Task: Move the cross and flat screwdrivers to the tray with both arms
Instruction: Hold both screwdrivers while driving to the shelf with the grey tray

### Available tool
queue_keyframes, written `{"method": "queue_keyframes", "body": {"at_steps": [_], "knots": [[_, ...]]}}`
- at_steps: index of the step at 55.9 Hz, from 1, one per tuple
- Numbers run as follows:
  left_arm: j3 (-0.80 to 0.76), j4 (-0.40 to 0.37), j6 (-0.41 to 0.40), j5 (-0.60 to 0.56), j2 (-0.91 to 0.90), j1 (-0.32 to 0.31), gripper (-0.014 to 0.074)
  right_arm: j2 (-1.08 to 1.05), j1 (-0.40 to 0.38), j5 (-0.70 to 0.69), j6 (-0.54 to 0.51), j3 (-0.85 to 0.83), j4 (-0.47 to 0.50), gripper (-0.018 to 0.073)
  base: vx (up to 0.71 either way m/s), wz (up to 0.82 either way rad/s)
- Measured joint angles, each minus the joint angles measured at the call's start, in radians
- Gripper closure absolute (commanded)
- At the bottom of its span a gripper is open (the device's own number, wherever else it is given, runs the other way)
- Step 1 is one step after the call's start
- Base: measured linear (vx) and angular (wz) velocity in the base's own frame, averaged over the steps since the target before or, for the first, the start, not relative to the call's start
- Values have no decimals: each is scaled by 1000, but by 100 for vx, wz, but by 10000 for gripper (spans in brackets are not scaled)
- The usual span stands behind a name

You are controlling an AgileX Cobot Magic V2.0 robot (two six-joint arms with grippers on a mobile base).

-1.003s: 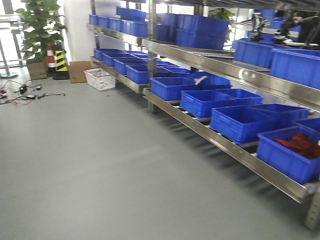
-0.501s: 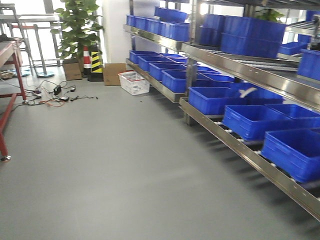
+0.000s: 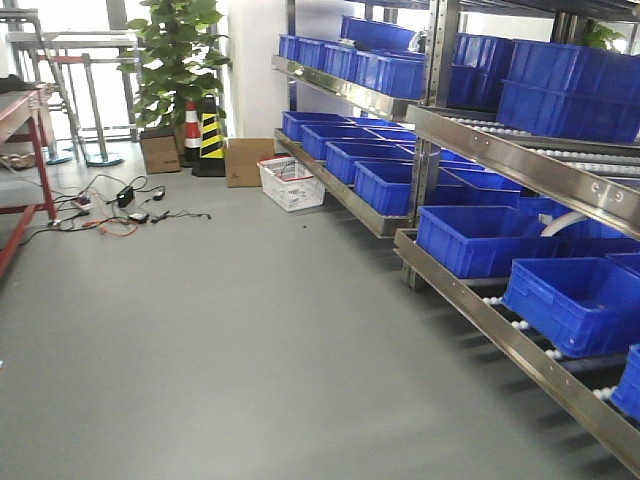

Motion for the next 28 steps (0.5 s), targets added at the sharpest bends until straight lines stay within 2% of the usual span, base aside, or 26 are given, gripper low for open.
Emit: {"method": "queue_keyframes", "body": {"at_steps": [28], "knots": [[0,0,0,0,0,0,599,0,0,0,0,0,0,559,68,-25]]}}
